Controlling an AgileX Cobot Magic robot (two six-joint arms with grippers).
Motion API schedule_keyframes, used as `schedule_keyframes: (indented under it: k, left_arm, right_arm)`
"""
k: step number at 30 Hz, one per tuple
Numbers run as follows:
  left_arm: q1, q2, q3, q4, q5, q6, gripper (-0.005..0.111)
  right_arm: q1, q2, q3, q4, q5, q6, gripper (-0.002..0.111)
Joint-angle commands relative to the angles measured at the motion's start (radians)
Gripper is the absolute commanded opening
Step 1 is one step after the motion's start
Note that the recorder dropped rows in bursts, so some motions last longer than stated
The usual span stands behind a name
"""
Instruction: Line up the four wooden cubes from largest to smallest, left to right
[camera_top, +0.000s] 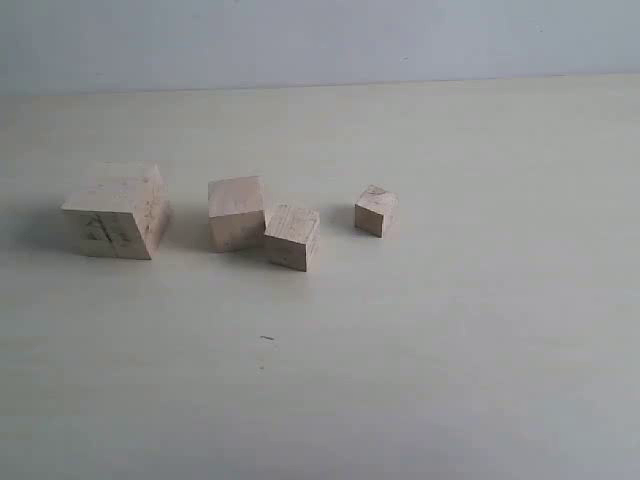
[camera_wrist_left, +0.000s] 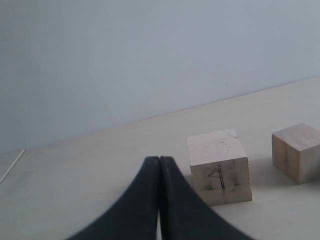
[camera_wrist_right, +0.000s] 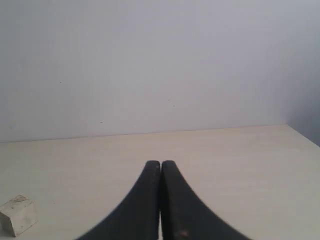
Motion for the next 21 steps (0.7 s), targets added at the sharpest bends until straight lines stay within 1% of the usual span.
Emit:
schedule_keyframes:
  k: [1,21]
  left_arm:
    - [0.002,-0.007,0.0,0.001,-0.002,-0.001,0.0]
    - [0.002,-0.007,0.0,0.001,-0.002,-0.001,0.0]
  right_arm:
    - [-0.006,0.003,0.005,-0.007,-0.005,0.0,0.0]
    - [-0.006,0.003,0.005,0.014,-0.005,0.0,0.0]
